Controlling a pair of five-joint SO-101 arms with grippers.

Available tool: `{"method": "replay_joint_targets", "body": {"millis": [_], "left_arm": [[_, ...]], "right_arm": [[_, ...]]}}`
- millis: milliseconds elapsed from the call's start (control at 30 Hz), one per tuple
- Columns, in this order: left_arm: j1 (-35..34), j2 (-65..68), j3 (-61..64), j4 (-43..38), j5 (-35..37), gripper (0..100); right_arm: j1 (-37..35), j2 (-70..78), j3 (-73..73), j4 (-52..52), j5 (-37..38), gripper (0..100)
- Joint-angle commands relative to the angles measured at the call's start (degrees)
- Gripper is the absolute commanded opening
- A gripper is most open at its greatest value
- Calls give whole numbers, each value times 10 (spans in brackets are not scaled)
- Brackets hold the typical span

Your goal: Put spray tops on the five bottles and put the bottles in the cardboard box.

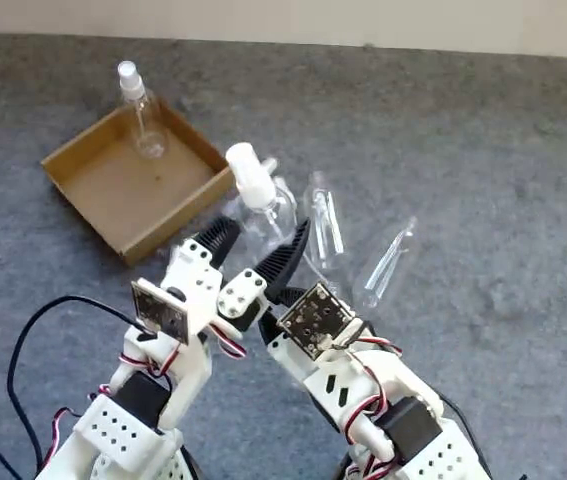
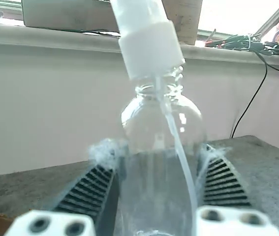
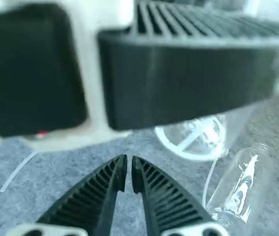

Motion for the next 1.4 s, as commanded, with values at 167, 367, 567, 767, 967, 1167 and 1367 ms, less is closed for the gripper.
{"method": "replay_joint_targets", "body": {"millis": [167,367,567,767,967,1167,1367], "left_arm": [[13,-7,-2,-20,8,45],[63,-7,-7,33,5,45],[66,-7,-10,64,5,45],[67,-7,-36,134,8,45],[67,-7,-40,149,8,45],[68,-7,-40,152,9,45],[68,-7,-40,150,9,45]], "right_arm": [[43,-122,43,-20,5,8],[44,-113,73,-22,5,8],[45,-114,73,-22,5,8],[46,-114,73,-22,5,8],[47,-113,74,-22,8,8],[94,-113,75,-22,6,8],[113,-113,75,-22,6,8]]}}
